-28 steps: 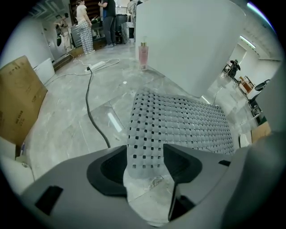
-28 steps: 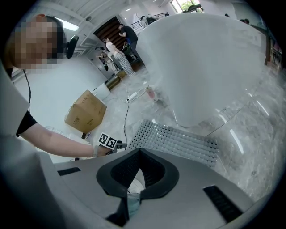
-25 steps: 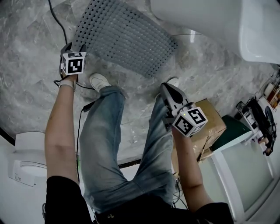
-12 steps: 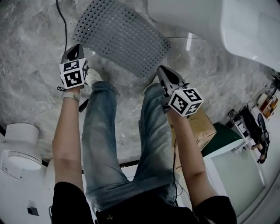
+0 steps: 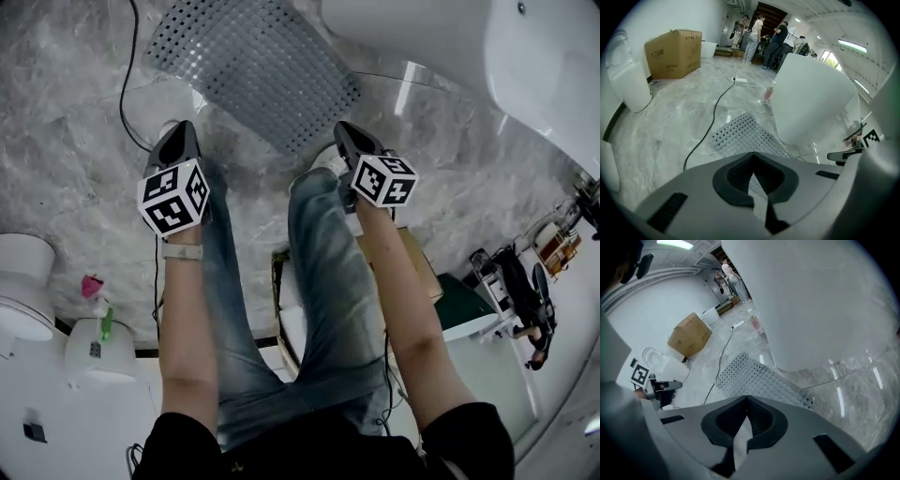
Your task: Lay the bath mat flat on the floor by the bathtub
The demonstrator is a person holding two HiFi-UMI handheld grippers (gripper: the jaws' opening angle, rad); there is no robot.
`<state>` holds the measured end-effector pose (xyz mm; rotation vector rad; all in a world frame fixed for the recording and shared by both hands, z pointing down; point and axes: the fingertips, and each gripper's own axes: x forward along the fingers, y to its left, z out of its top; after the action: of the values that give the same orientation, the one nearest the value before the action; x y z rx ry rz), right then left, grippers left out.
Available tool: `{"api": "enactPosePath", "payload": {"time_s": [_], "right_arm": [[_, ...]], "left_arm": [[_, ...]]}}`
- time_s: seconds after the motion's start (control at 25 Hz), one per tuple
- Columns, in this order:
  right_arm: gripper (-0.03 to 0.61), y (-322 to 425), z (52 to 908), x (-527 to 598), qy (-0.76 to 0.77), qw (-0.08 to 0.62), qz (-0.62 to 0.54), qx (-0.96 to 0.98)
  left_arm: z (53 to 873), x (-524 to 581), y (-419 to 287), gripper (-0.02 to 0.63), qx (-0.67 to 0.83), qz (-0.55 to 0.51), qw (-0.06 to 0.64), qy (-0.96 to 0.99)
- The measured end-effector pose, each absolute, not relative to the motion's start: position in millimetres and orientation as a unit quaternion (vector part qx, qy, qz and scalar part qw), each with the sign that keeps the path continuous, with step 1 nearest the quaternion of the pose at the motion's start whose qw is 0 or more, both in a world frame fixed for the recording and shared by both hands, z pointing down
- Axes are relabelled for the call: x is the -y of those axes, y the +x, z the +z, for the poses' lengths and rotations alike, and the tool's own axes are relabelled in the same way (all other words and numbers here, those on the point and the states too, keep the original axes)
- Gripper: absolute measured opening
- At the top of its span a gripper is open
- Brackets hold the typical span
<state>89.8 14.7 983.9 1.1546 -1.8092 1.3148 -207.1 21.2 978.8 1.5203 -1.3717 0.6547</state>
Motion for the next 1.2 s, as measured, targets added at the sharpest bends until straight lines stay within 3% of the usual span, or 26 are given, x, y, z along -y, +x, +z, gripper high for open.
{"api": "enactPosePath", "payload": {"time_s": [0.28, 0.4, 0.56, 0.8, 1.2], "right_arm": [[0.045, 130.3, 1068.9, -19.9, 0.45, 0.342, 0.496, 0.66], [0.143, 148.7, 1102.2, -22.3, 0.471, 0.341, 0.504, 0.639], [0.2, 168.2, 1141.2, -33.7, 0.489, 0.348, 0.505, 0.62], [0.263, 199.2, 1202.2, -63.8, 0.511, 0.377, 0.524, 0.568], [0.337, 220.2, 1264.0, -92.2, 0.522, 0.387, 0.561, 0.513]], "left_arm": [[995.3, -36.3, -180.1, 0.017, 0.577, 0.251, 0.47, 0.619], [1007.7, -23.1, -168.5, 0.018, 0.574, 0.247, 0.457, 0.633], [1014.4, -16.6, -150.9, 0.018, 0.581, 0.216, 0.485, 0.617], [1014.4, -8.7, -134.3, 0.018, 0.556, 0.229, 0.478, 0.64], [1011.1, 2.1, -175.8, 0.018, 0.573, 0.222, 0.485, 0.622]]}}
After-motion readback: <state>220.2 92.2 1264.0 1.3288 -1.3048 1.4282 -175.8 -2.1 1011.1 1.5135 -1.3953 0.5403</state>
